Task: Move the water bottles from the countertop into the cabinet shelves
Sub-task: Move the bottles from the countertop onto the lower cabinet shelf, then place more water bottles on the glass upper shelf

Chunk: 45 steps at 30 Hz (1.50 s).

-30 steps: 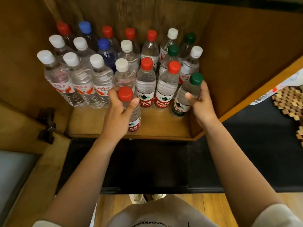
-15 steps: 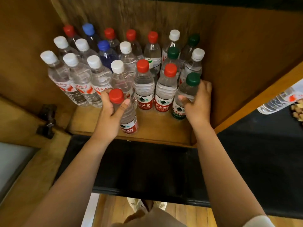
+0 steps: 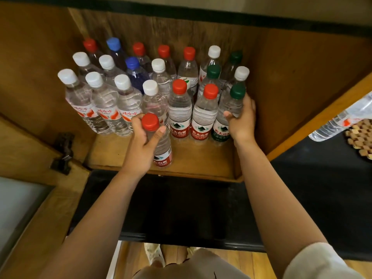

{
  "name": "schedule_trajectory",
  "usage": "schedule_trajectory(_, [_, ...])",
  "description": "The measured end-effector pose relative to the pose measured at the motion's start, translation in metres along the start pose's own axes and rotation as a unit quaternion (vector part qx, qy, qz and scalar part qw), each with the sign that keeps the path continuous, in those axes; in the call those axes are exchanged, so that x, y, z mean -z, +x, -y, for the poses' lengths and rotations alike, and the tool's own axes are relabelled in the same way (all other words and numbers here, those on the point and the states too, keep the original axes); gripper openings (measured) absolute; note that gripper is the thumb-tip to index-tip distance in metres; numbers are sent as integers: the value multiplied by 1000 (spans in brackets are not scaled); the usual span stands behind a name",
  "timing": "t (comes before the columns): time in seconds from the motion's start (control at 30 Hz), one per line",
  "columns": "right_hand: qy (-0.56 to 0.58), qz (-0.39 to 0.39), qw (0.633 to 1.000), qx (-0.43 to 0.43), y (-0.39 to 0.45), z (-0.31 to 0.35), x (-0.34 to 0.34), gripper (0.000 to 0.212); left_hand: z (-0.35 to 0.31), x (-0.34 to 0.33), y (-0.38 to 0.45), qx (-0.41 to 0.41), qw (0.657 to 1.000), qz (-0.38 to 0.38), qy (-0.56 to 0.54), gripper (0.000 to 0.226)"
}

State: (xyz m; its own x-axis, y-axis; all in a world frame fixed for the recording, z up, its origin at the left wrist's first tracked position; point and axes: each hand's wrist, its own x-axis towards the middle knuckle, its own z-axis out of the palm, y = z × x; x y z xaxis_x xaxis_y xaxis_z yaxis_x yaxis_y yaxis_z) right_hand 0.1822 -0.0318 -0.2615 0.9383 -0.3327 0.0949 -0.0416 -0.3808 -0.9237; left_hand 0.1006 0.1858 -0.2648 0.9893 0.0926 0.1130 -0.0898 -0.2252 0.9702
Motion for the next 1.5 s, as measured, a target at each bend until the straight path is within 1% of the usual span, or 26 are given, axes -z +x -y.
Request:
schedule_trajectory(0.1, [1, -6, 1000, 4, -8, 0, 1, 65, -2, 0, -2, 3, 1000, -4, 12, 25])
schedule_trajectory(0.17, [17, 2, 1000, -2, -15, 3, 3, 71, -4, 0, -4, 8, 1000, -3, 15, 27])
schedule_trajectory(0.27, [-15, 9, 1000, -10, -36, 12, 8, 79, -9, 2, -8, 15, 1000, -4, 15, 31])
schedule_trajectory(0.33, [-8, 13, 999, 38, -61, 21, 11, 79, -17, 5, -12, 15, 1000, -14, 13, 29])
schedule_trajectory(0.37, [5, 32, 997, 69, -76, 27, 12, 77, -22, 8, -15, 14, 1000, -18, 8, 27])
schedule_trajectory(0.4, [10, 66, 994, 91, -90, 32, 12, 76, -28, 12, -18, 11, 1000, -20, 1, 25])
schedule_trajectory(0.47, [-5, 170, 981, 91, -114, 42, 10, 78, -45, 21, -28, 10, 1000, -26, 1, 21])
schedule_trajectory(0.5, [-15, 229, 970, 79, -123, 49, 9, 83, -55, 27, -33, 6, 999, -35, 17, 23])
schedule_trajectory(0.57, [-24, 326, 942, 78, -139, 66, 8, 89, -80, 39, -42, -21, 993, -68, 95, 40])
schedule_trajectory(0.6, [-21, 360, 928, 92, -145, 79, 6, 89, -95, 44, -46, -45, 986, -85, 138, 46])
schedule_trajectory(0.63, [-12, 386, 916, 112, -150, 91, 4, 88, -110, 50, -49, -73, 978, -100, 170, 48])
schedule_trajectory(0.7, [20, 412, 898, 153, -158, 115, 1, 91, -141, 59, -53, -127, 965, -126, 191, 44])
schedule_trajectory(0.77, [27, 409, 895, 176, -161, 139, 1, 94, -173, 69, -54, -165, 956, -157, 184, 44])
schedule_trajectory(0.87, [17, 368, 903, 223, -160, 175, 3, 90, -212, 85, -49, -206, 944, -200, 164, 42])
schedule_trajectory(1.03, [19, 323, 896, 303, -151, 234, 5, 82, -265, 110, -35, -249, 933, -209, 156, 37])
schedule_trajectory(1.1, [23, 319, 890, 326, -145, 257, 8, 79, -283, 122, -28, -267, 934, -194, 137, 35])
schedule_trajectory(1.2, [48, 309, 882, 352, -131, 292, 13, 73, -308, 142, -12, -314, 943, -100, 39, 32])
schedule_trajectory(1.27, [107, 332, 877, 330, -115, 317, 13, 73, -314, 155, 1, -355, 933, -62, -7, 31])
schedule_trajectory(1.3, [137, 349, 873, 312, -107, 330, 13, 71, -312, 160, 8, -353, 934, -60, -9, 32])
schedule_trajectory(1.33, [154, 362, 868, 303, -99, 344, 12, 66, -307, 164, 14, -332, 941, -67, 1, 35])
schedule_trajectory(1.37, [149, 365, 866, 309, -92, 357, 9, 56, -299, 167, 21, -298, 951, -77, 25, 39])
schedule_trajectory(1.43, [137, 344, 872, 321, -79, 379, 2, 30, -276, 172, 34, -209, 965, -110, 112, 42])
schedule_trajectory(1.47, [142, 327, 879, 318, -71, 389, -4, 22, -265, 175, 41, -166, 964, -129, 165, 38])
schedule_trajectory(1.5, [143, 310, 888, 308, -62, 397, -10, 21, -255, 178, 48, -131, 957, -142, 218, 34])
